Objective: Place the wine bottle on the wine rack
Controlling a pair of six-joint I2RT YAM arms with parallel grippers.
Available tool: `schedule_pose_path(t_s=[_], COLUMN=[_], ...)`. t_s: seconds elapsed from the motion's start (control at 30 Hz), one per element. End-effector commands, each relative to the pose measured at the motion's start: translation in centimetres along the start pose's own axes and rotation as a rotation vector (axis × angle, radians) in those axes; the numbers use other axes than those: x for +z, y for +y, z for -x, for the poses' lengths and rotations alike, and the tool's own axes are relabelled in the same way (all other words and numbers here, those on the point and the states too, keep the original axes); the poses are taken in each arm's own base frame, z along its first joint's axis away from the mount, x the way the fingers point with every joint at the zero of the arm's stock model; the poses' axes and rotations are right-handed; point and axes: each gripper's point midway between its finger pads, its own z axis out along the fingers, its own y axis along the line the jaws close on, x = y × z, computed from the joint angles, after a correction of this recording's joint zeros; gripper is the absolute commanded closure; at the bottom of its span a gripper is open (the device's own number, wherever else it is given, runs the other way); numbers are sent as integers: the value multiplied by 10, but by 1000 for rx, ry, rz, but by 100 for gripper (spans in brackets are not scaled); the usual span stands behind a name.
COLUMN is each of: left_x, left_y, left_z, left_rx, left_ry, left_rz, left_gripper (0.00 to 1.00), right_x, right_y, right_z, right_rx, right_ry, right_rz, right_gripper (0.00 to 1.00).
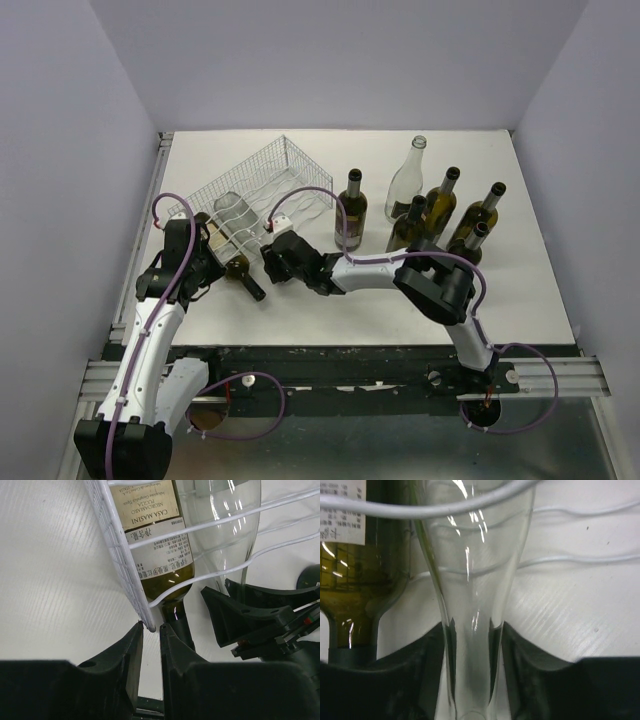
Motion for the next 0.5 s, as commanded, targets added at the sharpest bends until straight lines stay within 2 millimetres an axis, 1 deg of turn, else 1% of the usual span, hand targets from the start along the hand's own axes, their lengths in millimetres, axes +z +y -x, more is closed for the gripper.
schedule_pose_path(t_s=[0.0,0.1,0.23,0.33,0.37,0.47], left_x=[-8,-11,-17,-31,-37,-56], left_y=[-7,-8,-12,-16,-18,-25], left_z=[9,13,19,31,37,53], left_rx=[4,10,16,33,41,61], left_ry=[-29,-40,-64,-105,-124,-180], left_rz=[-36,-39,-56,-66,-73,-93], left_gripper=[70,69,68,64,62,56], right_x=[1,-4,-15,-30,-35,-55], right_y=[13,11,12,16,18,18], right_z=[70,69,73,82,83,96], right_rx=[31,24,22,19,12,0], right_ry=[-207,-200,-191,-179,-168,-162], right_rz=[2,-4,8,31,38,40], right_gripper=[36,27,20,16,15,12])
